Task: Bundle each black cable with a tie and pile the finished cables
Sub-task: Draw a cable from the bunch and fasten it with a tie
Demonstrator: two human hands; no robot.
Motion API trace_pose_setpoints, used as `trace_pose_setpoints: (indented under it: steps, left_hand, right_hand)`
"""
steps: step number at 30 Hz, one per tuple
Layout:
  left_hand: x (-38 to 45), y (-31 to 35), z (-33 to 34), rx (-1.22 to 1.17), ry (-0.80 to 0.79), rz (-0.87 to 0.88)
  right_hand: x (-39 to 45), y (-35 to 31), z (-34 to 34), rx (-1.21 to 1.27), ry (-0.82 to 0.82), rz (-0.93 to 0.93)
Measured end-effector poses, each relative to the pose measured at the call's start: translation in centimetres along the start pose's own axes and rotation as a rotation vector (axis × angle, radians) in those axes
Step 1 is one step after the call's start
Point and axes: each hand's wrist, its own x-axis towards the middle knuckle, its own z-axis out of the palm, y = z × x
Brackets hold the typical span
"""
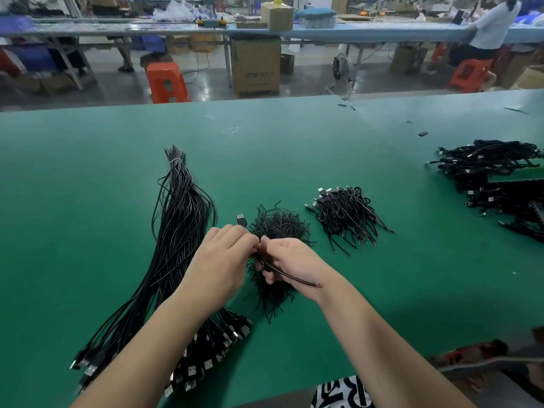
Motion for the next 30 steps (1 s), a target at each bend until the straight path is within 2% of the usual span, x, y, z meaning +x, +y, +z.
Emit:
trace_pose_setpoints:
  steps: [6, 11, 14, 16, 18, 21, 25, 30]
  left_hand:
    - [-0.3, 0.3, -0.2, -0.092, 0.064, -0.097]
    - [-0.5, 0.7, -0.2, -0.355, 0.093, -0.258]
    - [-0.4, 0.8, -0.1, -0.526, 0.122, -0.435]
    - [-0.4, 0.3, 0.0, -0.621, 0.144, -0.582]
    - [-0.3, -0.3, 0.0, -0.686, 0.112, -0.653]
    - [-0.3, -0.8, 0.1, -0.679, 0.048, -0.624]
    - [-0.5, -1.0, 0.6, -0.615, 0.029, -0.564]
    - [-0.6, -1.6, 1.9, -0.533, 0.060, -0.530]
  right_hand:
    - [-0.5, -0.2, 0.2, -0.077, -0.042, -0.108]
    - [-0.4, 0.1, 0.3, 0.078, -0.009, -0.152]
    - [-0.3, 0.0, 0.1, 0.213, -0.035, -0.145]
    - [-0.3, -0.1, -0.2, 0.239, -0.088, -0.129]
    - [-0.4, -0.3, -0.4, 0.250, -0.151, -0.100]
    - [-0.6, -0.3, -1.0, 0.252, -0.196, -0.064]
    - [-0.5, -0.2, -1.7, 0.227, -0.174, -0.028]
    - [-0.4, -0.3, -2.4, 0.004, 0.038, -0.023]
